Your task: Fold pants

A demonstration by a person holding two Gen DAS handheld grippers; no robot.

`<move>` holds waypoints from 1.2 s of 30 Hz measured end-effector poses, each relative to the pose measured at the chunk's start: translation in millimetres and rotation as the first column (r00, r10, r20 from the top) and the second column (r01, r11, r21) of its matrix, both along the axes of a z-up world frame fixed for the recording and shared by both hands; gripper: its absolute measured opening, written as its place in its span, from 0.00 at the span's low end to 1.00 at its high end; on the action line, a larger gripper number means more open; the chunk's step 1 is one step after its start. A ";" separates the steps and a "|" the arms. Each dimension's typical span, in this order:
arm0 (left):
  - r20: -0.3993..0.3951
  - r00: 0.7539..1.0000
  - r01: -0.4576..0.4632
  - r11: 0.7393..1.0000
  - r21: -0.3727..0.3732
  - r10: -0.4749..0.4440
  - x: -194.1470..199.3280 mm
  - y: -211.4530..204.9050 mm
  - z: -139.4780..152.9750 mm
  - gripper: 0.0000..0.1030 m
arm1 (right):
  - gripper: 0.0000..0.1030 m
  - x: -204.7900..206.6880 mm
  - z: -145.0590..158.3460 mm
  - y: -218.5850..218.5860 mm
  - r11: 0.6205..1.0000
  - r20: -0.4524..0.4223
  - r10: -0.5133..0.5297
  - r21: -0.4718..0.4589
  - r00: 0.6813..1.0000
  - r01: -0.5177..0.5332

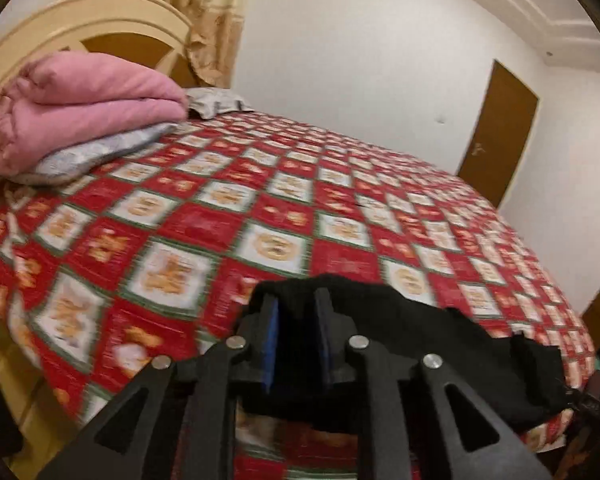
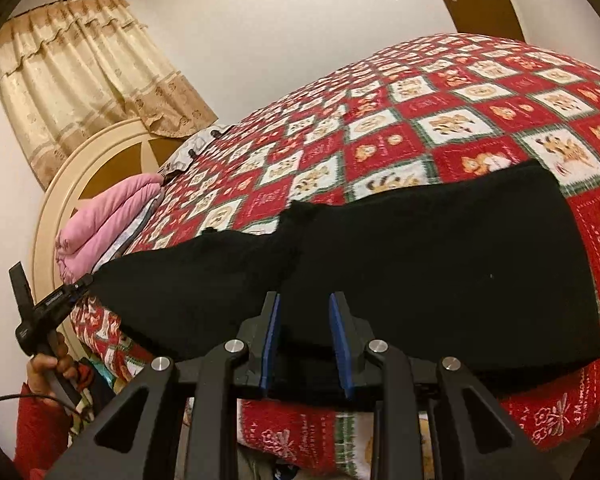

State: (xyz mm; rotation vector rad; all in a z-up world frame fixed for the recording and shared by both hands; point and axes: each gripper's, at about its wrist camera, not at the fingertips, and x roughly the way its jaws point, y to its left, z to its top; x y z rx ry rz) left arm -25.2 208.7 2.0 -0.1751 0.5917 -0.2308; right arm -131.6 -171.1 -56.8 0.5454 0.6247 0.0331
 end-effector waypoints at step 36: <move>-0.128 0.970 -0.200 0.978 0.058 0.206 -36.3 103.6 -50.1 0.87 | 0.16 189.0 9.7 405.7 -0.171 -0.520 0.699 -0.789 0.492 -0.590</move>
